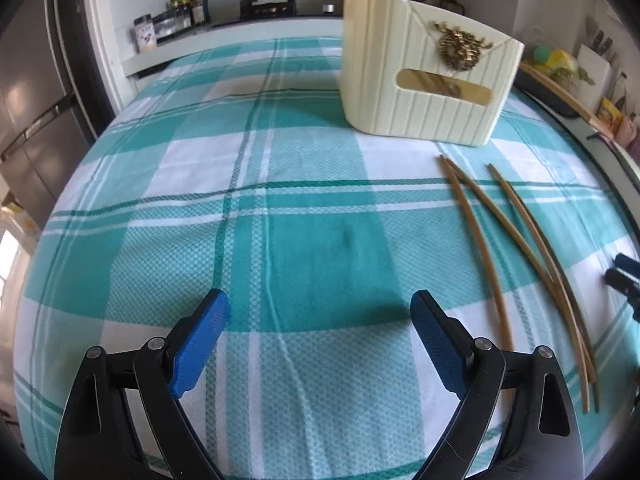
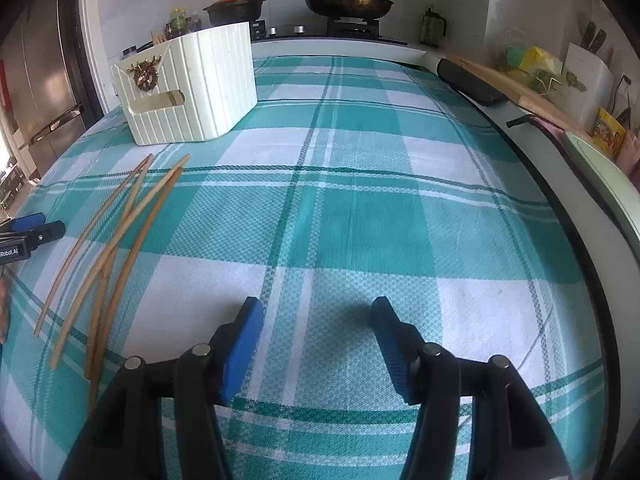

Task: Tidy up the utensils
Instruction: 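Move both tools back over the loose chopsticks, then close the right tool on a chopstick while the left tool closes on another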

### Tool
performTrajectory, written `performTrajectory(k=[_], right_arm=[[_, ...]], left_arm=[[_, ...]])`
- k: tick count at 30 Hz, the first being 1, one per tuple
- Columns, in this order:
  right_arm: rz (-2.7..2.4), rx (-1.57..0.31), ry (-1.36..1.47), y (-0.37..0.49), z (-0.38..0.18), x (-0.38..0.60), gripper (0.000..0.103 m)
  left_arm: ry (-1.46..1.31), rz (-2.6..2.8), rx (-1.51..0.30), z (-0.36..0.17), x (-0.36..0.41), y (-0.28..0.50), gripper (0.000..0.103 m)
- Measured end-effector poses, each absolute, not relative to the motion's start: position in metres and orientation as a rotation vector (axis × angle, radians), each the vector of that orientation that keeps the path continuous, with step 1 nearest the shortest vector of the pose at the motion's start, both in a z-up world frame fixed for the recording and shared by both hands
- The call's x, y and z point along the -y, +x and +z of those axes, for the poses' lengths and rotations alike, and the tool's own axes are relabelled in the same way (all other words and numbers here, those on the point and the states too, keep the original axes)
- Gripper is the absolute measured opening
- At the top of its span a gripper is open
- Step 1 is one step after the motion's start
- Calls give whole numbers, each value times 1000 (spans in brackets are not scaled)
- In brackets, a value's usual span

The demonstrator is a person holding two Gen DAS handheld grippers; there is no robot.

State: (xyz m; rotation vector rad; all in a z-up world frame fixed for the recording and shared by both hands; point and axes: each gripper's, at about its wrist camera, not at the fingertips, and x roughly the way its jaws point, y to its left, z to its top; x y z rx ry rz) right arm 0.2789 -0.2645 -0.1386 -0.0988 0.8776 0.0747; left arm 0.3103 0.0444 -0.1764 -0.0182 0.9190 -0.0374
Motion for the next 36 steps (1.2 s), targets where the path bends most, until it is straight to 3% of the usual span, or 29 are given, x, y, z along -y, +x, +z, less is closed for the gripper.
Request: performTrajectory(k=[9,17,22,24,26,36], right_arm=[[72,-877,-108,281,-139,263,58],[55,-875,-110,280,-139,262,58],[226,-879,38,275,-121,232,55],[307,-892,48,276,-116,211,47],[372,-911,66,282,-112,189,46],[312,-982,-85,312,-136,151,46]], left_arm=[[-6,-35,-937,-181,-44,312,101],[-15,-45,-939,-181,-43,312,102],[-14,-43,-939,-181,-43,313,102],[-14,-43,-940,-181,-43,313,102],[-14,-44,-939,-181,-43,313,102],[-14,-44,-939,-181,-43,313,102]])
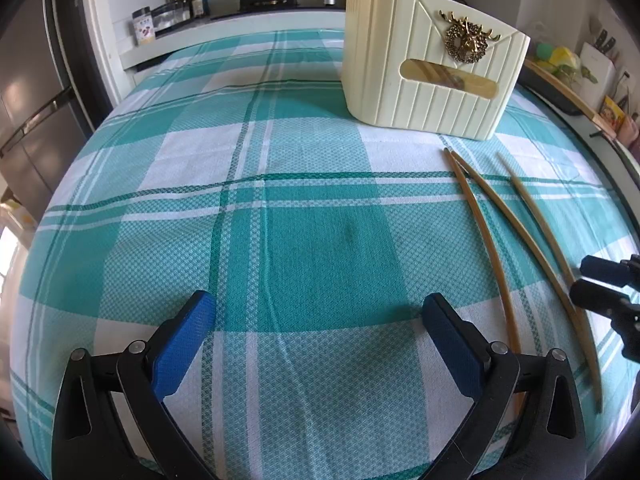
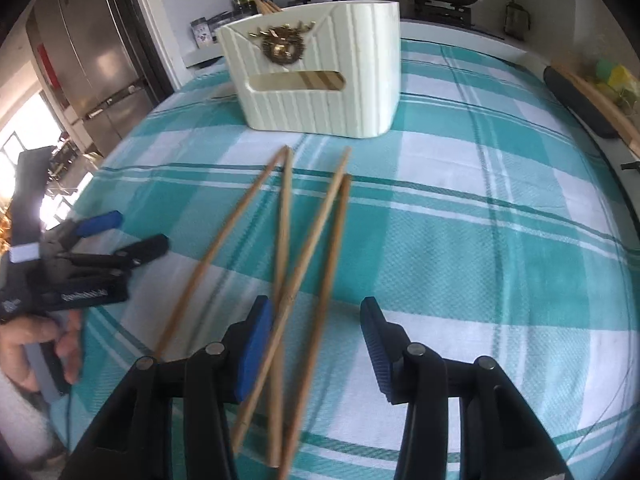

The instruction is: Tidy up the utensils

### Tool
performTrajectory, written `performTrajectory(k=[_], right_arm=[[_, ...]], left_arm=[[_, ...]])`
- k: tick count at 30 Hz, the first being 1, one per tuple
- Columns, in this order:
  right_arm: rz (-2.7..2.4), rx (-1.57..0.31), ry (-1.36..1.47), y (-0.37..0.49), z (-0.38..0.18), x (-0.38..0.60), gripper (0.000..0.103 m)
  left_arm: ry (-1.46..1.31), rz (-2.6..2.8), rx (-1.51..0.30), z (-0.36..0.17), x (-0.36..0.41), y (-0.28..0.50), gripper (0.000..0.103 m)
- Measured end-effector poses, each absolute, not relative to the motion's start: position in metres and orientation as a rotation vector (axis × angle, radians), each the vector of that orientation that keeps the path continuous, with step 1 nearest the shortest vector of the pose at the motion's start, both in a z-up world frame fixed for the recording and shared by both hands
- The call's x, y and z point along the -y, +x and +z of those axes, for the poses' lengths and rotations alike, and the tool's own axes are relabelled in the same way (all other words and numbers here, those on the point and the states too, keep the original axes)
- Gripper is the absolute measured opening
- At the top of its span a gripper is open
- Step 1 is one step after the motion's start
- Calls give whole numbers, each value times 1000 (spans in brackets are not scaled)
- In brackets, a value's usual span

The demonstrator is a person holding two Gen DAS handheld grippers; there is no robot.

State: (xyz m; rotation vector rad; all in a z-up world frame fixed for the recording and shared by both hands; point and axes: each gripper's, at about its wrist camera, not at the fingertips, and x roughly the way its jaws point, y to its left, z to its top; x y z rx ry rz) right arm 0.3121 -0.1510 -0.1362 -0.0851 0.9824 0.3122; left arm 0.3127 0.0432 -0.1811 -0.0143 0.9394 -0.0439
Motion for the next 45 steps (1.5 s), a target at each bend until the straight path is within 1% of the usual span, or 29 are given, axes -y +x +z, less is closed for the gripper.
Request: performTrajectory(k=[2,7,9,14,16,18,20,23,25,26,30,32,34,35,36,37,38,39,40,41,42,45], right_arm=[[284,-985,-76,311,-138,160,46],[293,-927,-14,300,-119,183,46],[272,-934,23,302,-119,191,39],[299,-978,-11,308,-130,180,33],[310,-989,-52,308,-135,170,22],[302,-994,-83,309,-137,164,16],[294,-1001,-118,309,-138,159,14],[291,-997,-181,306,-138,152,13],[291,-994,-209,306,-138,153,7],[277,-991,-218,306,-138,156,6],[161,-959,-196,305,-137,191,6],[119,-947,-162,303,-136,211,6],[93,-936,-125,298,-136,228,6],[87,-931,-103,296,-136,234,7],[84,-926,-93,293,-136,238,7],[81,-922,-94,291,-136,239,7],[77,-915,-107,287,-136,239,7],[75,-910,-115,287,-136,238,7],[74,-897,-128,283,-137,237,7],[73,-886,-135,282,-138,238,7],[73,-878,-137,279,-138,238,7],[70,-864,-139,278,-138,238,7]], left_arm=[[-14,-44,-939,-181,-43,313,102],[-14,-44,-940,-181,-43,313,102],[-14,-44,-940,-181,-43,313,102],[-14,-44,-940,-181,-43,313,102],[-14,-44,-940,-181,-43,313,102],[-14,-44,-940,-181,-43,312,102],[-13,-44,-940,-181,-43,312,102],[-16,-46,-939,-181,-43,312,102],[-40,-64,-935,-179,-47,311,102],[-58,-79,-938,-176,-48,310,102],[-176,-204,-908,-155,-40,295,102],[-139,-247,-916,-151,-22,293,102],[-46,-269,-925,-153,3,294,101],[2,-260,-930,-156,14,295,98],[40,-249,-943,-161,24,297,85],[55,-242,-964,-166,30,299,77],[60,-230,-963,-168,34,299,72],[58,-228,-947,-167,36,297,59],[51,-235,-950,-167,37,296,50],[57,-221,-940,-166,38,294,26],[60,-207,-936,-166,37,291,7],[-1,-180,-942,-166,23,284,3]])
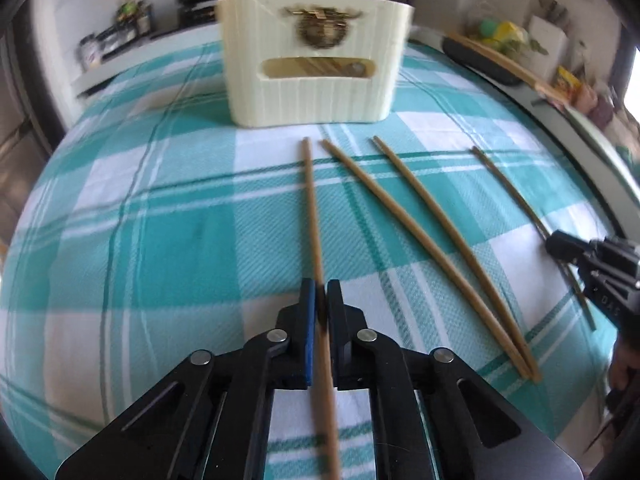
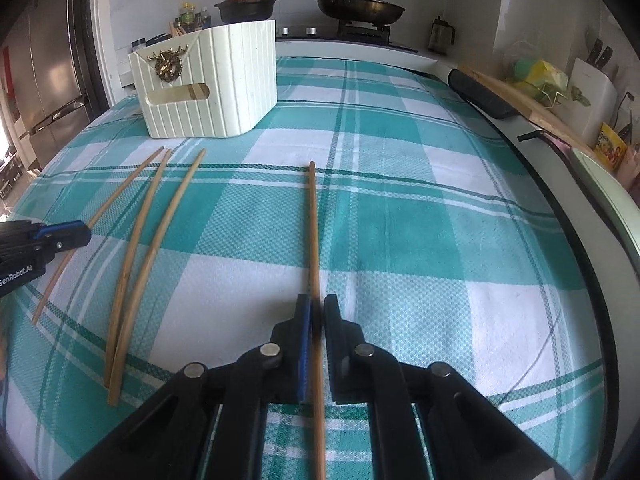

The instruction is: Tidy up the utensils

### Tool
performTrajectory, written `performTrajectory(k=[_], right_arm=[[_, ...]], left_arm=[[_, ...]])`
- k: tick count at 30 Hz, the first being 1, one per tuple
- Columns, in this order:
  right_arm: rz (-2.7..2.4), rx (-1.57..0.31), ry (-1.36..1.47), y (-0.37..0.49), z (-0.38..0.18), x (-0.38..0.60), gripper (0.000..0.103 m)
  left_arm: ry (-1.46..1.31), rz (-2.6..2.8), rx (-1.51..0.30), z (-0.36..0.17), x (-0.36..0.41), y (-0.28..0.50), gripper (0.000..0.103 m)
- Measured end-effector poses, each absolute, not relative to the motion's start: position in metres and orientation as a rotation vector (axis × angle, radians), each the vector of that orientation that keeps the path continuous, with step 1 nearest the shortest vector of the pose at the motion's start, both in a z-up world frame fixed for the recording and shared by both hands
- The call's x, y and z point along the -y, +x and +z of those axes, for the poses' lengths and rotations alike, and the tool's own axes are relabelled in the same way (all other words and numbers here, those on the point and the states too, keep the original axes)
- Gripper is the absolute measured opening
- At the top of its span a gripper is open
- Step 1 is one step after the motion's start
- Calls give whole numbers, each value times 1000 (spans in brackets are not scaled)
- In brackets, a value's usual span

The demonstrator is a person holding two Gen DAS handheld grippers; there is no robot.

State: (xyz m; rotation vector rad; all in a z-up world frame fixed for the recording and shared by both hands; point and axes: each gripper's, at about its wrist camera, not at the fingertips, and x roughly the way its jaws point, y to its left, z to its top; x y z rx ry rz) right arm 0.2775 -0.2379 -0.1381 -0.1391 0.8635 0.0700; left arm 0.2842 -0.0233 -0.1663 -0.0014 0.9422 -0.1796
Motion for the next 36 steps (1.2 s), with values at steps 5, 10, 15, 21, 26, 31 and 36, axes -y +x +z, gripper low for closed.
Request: performTrajectory(k=[5,10,15,21,26,31,36], right_arm=[[21,-861,-158,277,-137,243,6],[20,-867,-149,271,-135,257,9],[57,-867,-152,269,-136,255,65],[75,-879,-104,271,-140,261,68],[73,-877,-107,271,-140,260,69],[73,-877,-107,271,-140,261,69],[74,-877,-106,270,-140,261,69]], left_arm=[[-91,-28,-939,-163,-21,262,4],[-122,6,-948,-164,-44,251,23],[-106,16,-947,-169,-41,261,92],[-49,46,-945,-177,-32,273,100],[-35,37,-952,-180,-29,278,103],[-35,38,-950,-180,-28,278,103],[-35,39,-950,-180,-28,278,103]])
